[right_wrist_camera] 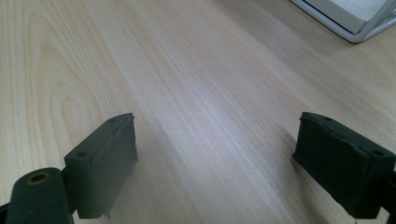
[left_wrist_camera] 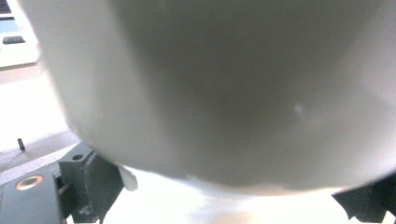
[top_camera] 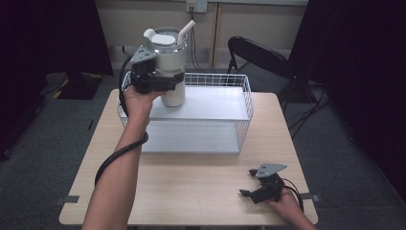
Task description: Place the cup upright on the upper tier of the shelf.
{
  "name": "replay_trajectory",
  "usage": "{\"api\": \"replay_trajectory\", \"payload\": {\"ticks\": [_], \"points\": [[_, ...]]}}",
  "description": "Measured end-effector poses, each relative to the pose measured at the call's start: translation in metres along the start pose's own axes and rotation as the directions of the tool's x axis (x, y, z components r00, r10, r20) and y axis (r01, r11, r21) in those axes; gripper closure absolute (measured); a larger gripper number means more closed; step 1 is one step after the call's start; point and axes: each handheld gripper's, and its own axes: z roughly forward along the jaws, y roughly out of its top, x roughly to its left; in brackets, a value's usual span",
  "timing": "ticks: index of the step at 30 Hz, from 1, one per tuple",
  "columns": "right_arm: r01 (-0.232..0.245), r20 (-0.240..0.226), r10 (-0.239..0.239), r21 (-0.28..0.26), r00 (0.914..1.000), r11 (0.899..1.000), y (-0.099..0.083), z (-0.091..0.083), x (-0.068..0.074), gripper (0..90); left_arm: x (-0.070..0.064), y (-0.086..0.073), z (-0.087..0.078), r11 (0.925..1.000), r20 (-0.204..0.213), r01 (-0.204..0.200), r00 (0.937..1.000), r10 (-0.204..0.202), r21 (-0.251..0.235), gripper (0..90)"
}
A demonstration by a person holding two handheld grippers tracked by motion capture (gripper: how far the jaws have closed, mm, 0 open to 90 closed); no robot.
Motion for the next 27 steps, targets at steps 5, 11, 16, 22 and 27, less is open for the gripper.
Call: {"api": "replay_trajectory", "payload": {"ticks": [5, 11, 16, 22, 27], "points": [[0.000, 0.000, 0.000, 0.000, 1.0000, 1.000, 0.000, 0.000, 0.000, 12.2, 0.000, -0.003, 0.003, 1.0000, -0.001, 0.000, 1.0000, 0.000, 0.006, 10.4], [0.000, 0.000, 0.000, 0.000, 1.0000, 1.000, 0.000, 0.000, 0.000, 12.2, -0.001, -0.007, 0.006, 0.9999, 0.004, -0.001, 1.0000, 0.001, 0.017, 10.4], [0.000, 0.000, 0.000, 0.000, 1.0000, 1.000, 0.000, 0.000, 0.000, 12.2, 0.000, -0.009, 0.007, 0.9999, -0.002, 0.006, 1.0000, -0.006, 0.010, 10.3], [0.000, 0.000, 0.000, 0.000, 1.0000, 1.000, 0.000, 0.000, 0.000, 12.2, 0.002, -0.011, 0.006, 0.9998, -0.017, 0.012, 0.9998, -0.012, 0.015, 10.3], [0.000, 0.000, 0.000, 0.000, 1.0000, 1.000, 0.000, 0.000, 0.000, 12.2, 0.003, -0.015, 0.006, 0.9999, -0.013, 0.006, 0.9999, -0.006, 0.010, 10.3]]}}
